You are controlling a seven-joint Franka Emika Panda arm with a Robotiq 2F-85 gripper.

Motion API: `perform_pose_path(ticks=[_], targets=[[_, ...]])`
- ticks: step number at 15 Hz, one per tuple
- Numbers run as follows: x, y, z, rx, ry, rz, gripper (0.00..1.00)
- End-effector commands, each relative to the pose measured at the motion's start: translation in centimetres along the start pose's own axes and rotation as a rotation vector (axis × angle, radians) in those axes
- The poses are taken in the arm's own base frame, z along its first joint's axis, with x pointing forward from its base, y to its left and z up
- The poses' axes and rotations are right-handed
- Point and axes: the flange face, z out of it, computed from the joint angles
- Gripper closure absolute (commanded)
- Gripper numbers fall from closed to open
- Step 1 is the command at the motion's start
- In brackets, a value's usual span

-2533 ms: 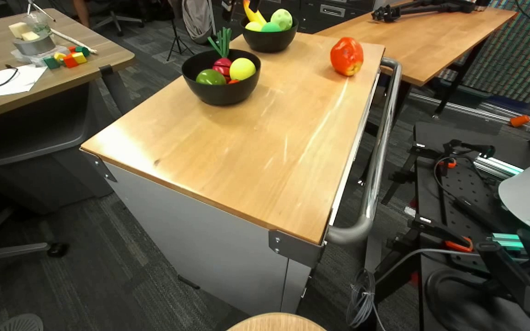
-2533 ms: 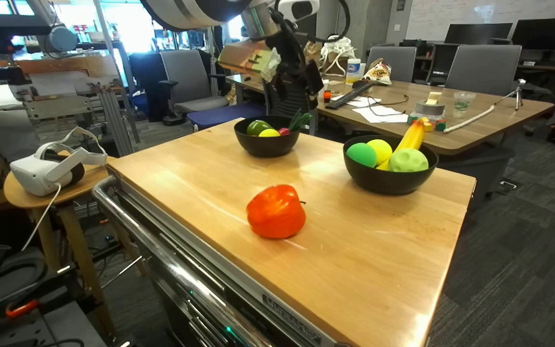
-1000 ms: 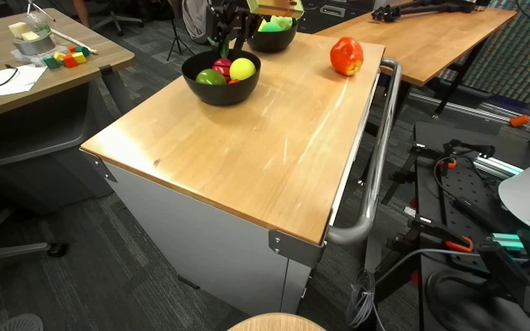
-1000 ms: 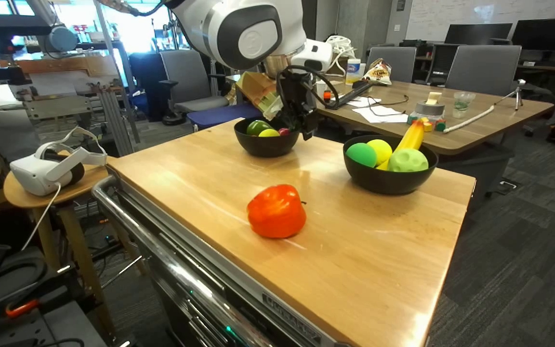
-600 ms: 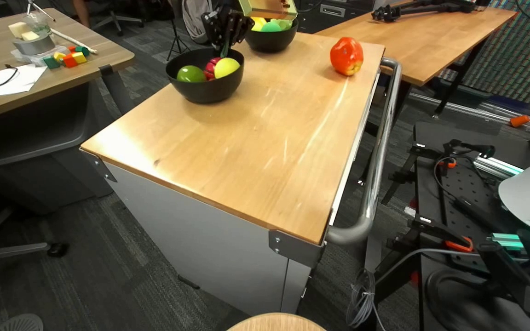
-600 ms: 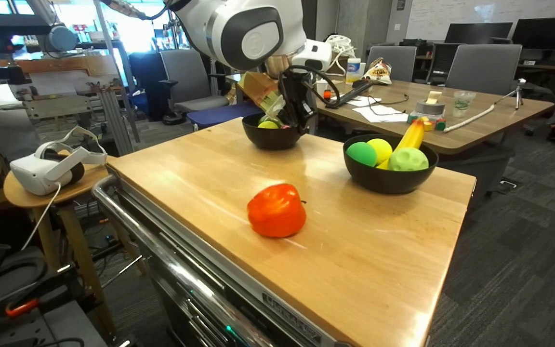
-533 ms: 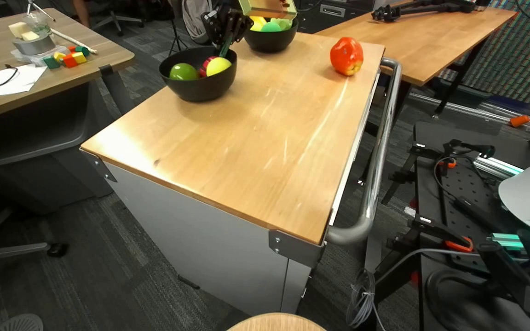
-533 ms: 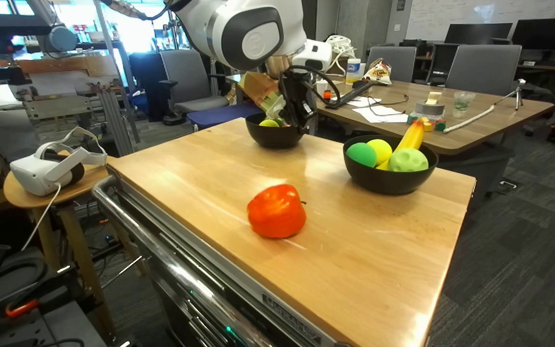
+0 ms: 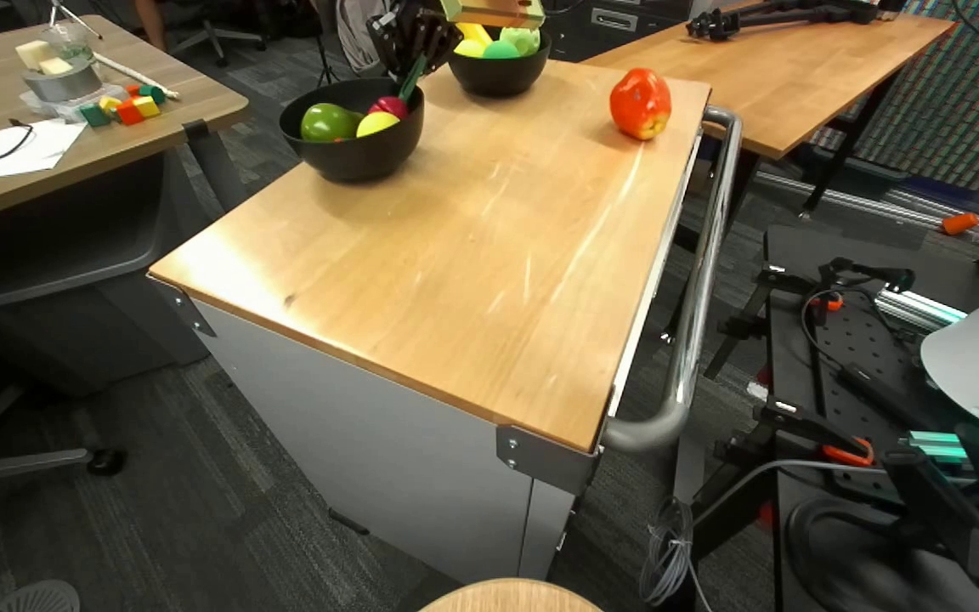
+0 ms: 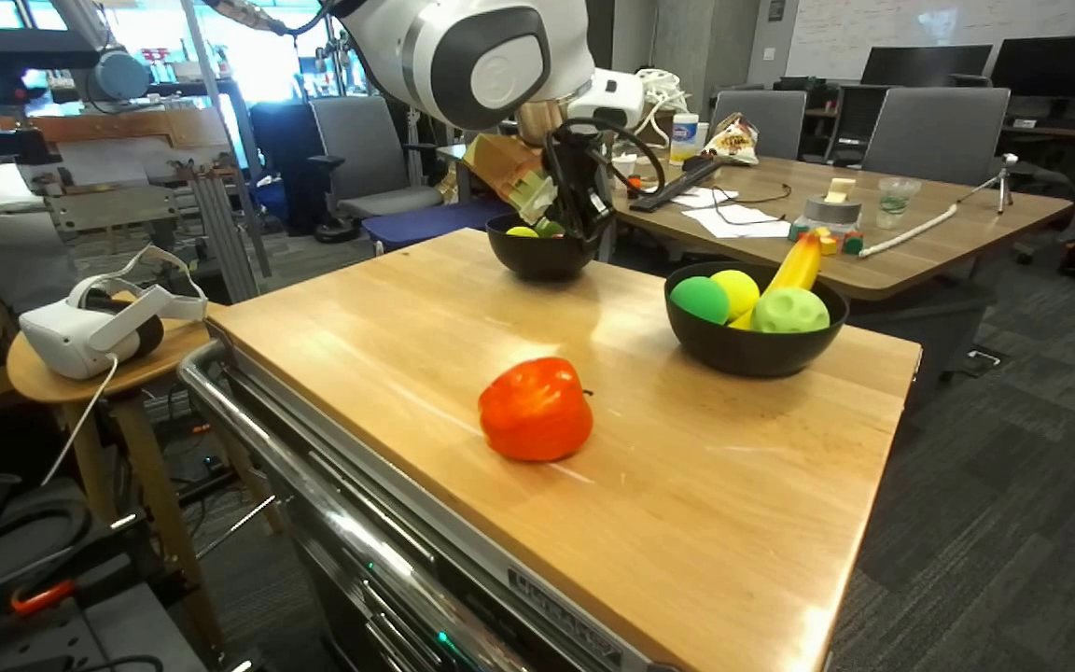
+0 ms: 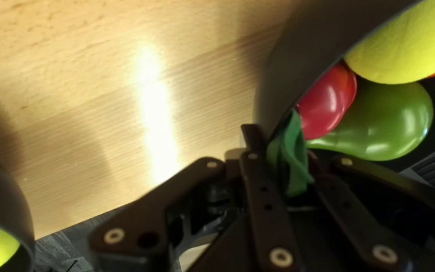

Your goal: Take the toy fruits and vegetables from the black bowls and place them on the table

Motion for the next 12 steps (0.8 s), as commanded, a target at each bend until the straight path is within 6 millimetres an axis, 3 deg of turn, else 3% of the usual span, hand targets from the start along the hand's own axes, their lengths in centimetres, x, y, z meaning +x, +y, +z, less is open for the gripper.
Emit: perform_pose_path(ticks=[1, 8, 9, 12], targets=[[0.3, -0.4, -1.6, 0.012, -0.005, -0.037, 0.93], [-2.9, 1.8, -1.5, 0.003, -0.105, -0.039, 0.93], [-3.1, 2.1, -1.8, 0.000, -0.108, -0.039, 0.76], [-3.2, 2.5, -2.6, 0.000, -0.105, -0.038, 0.53]])
